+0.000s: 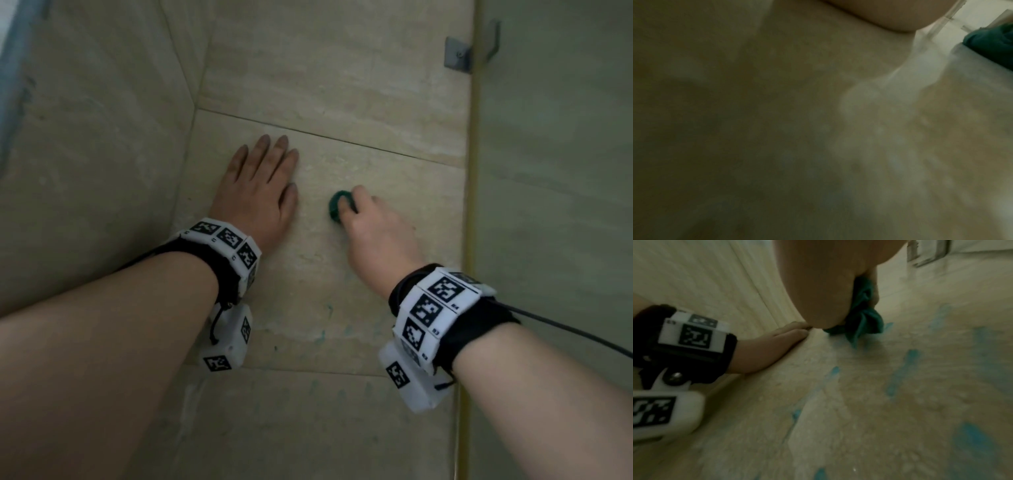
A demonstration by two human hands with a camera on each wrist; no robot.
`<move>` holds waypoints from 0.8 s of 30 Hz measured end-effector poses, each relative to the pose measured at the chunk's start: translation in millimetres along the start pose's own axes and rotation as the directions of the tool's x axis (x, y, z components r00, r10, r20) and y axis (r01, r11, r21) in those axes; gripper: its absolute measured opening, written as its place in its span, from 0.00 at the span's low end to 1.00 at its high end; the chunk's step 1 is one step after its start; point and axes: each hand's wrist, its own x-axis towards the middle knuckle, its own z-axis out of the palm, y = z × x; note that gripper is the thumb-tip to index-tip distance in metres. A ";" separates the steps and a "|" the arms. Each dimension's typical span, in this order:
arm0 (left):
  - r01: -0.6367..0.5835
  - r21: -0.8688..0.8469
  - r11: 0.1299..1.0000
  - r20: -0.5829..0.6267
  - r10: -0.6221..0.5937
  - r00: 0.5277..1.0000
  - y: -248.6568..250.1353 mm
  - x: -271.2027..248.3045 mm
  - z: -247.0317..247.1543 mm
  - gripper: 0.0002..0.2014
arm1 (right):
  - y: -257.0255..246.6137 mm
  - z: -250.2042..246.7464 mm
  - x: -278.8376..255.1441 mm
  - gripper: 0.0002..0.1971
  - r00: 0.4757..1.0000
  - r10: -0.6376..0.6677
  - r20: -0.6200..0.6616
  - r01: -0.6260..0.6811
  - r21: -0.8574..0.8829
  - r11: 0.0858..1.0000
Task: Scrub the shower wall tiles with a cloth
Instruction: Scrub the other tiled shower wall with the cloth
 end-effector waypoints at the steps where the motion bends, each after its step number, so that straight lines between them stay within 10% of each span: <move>1: 0.003 0.001 1.000 0.006 -0.003 1.000 -0.1 -0.2 -0.1 0.33 | 4.5 -0.1 0.1 0.21 1.000 0.005 0.014 -0.005 -0.039 0.999; 8: 0.001 0.003 1.000 0.006 -0.001 1.000 0.2 -0.3 0.1 0.31 | 47.8 4.2 -0.9 0.15 0.870 0.474 0.138 -0.456 -0.143 0.878; 19: 0.003 -0.006 1.000 0.015 -0.003 1.000 0.8 0.2 -1.9 0.33 | -4.4 -0.4 -13.7 0.25 0.997 -0.068 0.038 0.071 -0.079 0.994; 24: 0.014 -0.002 1.000 0.024 -0.014 1.000 0.6 0.1 -2.0 0.33 | 34.3 -1.3 -18.3 0.18 0.950 0.288 0.123 -0.270 -0.144 0.952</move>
